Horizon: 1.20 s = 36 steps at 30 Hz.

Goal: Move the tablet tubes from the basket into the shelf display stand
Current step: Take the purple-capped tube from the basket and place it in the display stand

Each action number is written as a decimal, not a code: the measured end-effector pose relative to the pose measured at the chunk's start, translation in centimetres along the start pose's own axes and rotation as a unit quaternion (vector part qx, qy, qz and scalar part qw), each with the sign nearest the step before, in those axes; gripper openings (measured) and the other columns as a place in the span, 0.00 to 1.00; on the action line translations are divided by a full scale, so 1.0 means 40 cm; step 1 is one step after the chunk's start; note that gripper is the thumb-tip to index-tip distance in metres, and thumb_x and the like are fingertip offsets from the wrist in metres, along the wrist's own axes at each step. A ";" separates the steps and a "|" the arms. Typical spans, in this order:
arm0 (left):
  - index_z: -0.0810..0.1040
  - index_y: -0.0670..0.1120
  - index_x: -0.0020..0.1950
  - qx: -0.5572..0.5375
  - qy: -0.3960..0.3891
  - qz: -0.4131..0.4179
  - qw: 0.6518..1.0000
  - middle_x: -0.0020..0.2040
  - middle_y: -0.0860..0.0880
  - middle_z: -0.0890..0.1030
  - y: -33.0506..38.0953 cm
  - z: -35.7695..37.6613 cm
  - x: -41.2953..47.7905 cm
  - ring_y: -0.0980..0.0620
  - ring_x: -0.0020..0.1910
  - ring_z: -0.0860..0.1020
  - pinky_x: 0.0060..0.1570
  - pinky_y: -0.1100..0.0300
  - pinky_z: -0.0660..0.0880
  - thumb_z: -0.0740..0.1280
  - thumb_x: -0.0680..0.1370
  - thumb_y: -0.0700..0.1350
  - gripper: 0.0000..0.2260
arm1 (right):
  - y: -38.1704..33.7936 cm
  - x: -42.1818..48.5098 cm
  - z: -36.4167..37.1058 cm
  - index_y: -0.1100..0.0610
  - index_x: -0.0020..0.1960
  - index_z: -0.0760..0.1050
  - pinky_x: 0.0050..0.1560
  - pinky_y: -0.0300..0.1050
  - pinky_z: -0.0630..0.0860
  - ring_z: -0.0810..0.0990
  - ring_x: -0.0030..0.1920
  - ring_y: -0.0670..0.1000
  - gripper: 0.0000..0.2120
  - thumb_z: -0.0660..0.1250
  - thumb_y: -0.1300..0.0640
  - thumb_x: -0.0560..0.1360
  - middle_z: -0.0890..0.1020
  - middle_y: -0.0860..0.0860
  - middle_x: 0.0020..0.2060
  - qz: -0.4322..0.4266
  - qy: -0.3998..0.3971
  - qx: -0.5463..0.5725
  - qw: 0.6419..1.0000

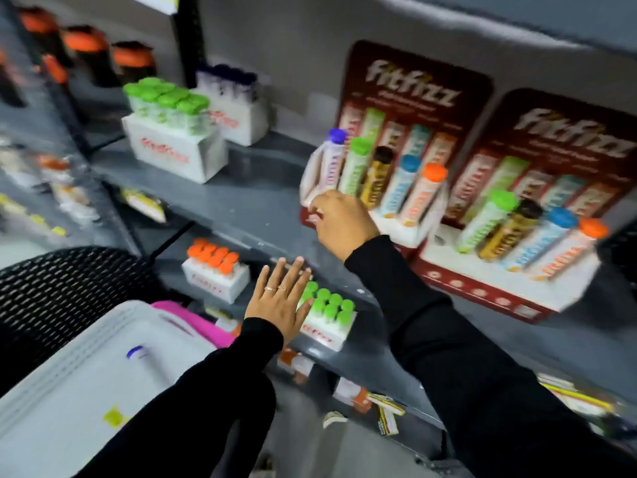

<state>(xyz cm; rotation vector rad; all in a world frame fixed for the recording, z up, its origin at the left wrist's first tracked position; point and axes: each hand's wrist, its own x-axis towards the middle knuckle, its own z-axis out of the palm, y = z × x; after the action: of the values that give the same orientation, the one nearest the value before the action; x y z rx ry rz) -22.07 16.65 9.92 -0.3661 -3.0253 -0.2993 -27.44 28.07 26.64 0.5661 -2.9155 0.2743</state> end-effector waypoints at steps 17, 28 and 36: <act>0.80 0.46 0.55 -0.165 -0.178 -0.376 0.894 0.54 0.46 0.83 -0.296 0.214 -0.668 0.47 0.52 0.81 0.50 0.53 0.78 0.41 0.78 0.61 0.32 | -0.630 -0.031 0.750 0.62 0.75 0.56 0.63 0.52 0.72 0.74 0.65 0.63 0.31 0.63 0.49 0.78 0.74 0.64 0.66 -0.062 -0.467 0.103 0.876; 0.62 0.46 0.72 -0.181 -0.245 -0.385 0.871 0.76 0.44 0.55 -0.301 0.222 -0.664 0.46 0.74 0.51 0.72 0.50 0.51 0.33 0.72 0.66 0.39 | -0.665 0.007 0.745 0.60 0.67 0.65 0.50 0.50 0.77 0.79 0.57 0.62 0.24 0.67 0.55 0.74 0.77 0.60 0.60 -0.141 -0.511 0.016 0.848; 0.62 0.49 0.72 -0.175 -0.238 -0.390 0.872 0.76 0.48 0.56 -0.300 0.211 -0.658 0.48 0.74 0.52 0.71 0.55 0.53 0.17 0.50 0.73 0.62 | -0.591 0.014 0.585 0.59 0.27 0.67 0.42 0.48 0.82 0.78 0.30 0.58 0.20 0.63 0.52 0.75 0.74 0.54 0.23 -0.220 -0.505 0.015 0.834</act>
<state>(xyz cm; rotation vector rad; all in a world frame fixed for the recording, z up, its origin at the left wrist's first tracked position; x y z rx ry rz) 0.02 0.91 -3.21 0.9509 -3.4153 -0.9318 -21.71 1.42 7.53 1.8315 -3.5372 -0.0942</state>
